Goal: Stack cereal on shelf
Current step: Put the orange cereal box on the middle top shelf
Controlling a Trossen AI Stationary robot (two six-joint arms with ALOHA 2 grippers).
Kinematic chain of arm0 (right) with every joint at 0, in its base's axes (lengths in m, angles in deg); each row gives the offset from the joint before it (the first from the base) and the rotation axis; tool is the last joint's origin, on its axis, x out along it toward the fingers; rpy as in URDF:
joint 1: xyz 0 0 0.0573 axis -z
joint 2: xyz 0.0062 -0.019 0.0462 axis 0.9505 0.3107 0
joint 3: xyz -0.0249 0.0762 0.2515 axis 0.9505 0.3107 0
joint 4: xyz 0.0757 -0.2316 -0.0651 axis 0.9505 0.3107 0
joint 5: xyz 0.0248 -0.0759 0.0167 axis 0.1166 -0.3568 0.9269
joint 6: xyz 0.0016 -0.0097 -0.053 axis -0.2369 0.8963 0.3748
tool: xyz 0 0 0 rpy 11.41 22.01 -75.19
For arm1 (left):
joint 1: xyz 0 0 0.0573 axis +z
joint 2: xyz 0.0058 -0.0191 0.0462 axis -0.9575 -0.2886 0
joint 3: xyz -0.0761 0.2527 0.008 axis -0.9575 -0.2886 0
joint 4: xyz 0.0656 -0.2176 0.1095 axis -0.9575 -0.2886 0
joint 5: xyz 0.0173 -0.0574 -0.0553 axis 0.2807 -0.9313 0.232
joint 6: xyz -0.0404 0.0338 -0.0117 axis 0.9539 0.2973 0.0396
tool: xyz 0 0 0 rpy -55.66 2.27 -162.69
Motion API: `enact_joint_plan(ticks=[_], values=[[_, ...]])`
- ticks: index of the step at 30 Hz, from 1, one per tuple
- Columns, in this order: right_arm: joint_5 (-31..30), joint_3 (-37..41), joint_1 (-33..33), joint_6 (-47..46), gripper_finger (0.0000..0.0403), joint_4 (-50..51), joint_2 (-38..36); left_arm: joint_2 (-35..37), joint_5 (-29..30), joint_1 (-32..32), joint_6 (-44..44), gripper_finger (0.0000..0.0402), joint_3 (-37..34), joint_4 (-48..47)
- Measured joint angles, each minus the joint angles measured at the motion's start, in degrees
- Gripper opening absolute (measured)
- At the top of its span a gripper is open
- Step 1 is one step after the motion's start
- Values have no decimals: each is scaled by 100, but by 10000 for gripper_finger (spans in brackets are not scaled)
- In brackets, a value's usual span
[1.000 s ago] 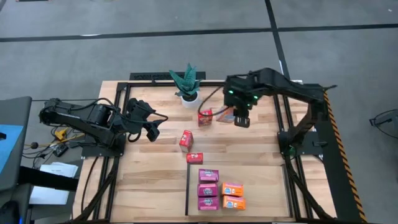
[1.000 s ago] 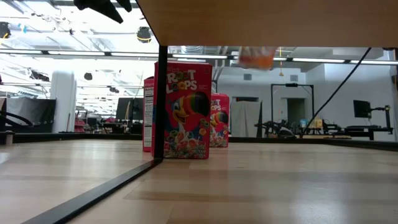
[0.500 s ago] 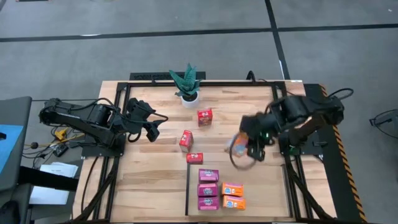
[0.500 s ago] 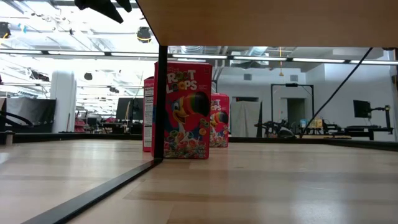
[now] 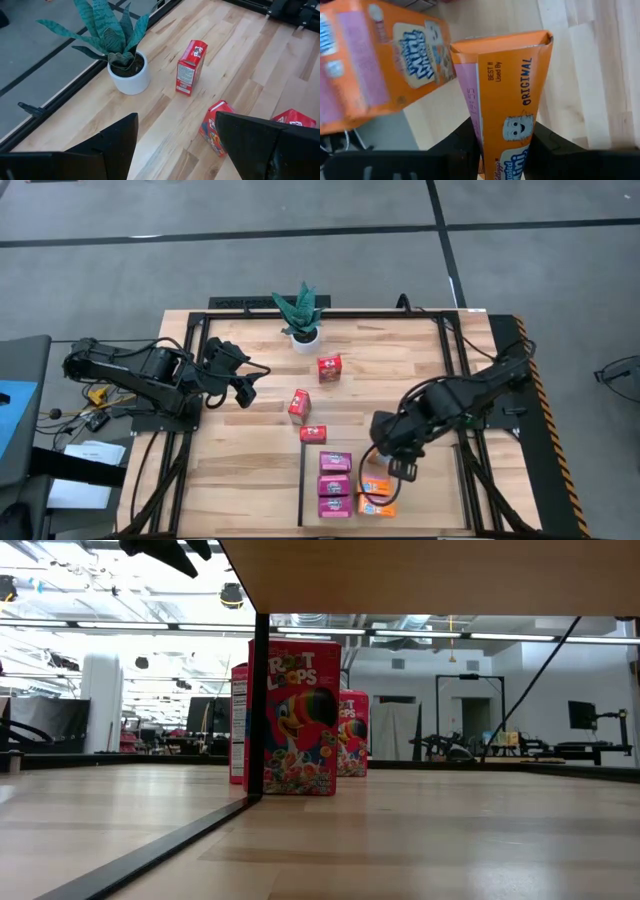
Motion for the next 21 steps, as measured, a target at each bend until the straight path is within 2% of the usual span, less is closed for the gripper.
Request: enact_joint_plan(ticks=[5, 15, 21], values=[[208, 2, -1, 161, 123, 0, 77, -1, 0, 0, 0, 255, 0, 0], [214, -122, -145, 452, 124, -59, 51, 0, 0, 0, 0, 255, 0, -48], [146, -125, -159, 676, 151, -70, 62, -1, 0, 0, 0, 255, 0, -59]])
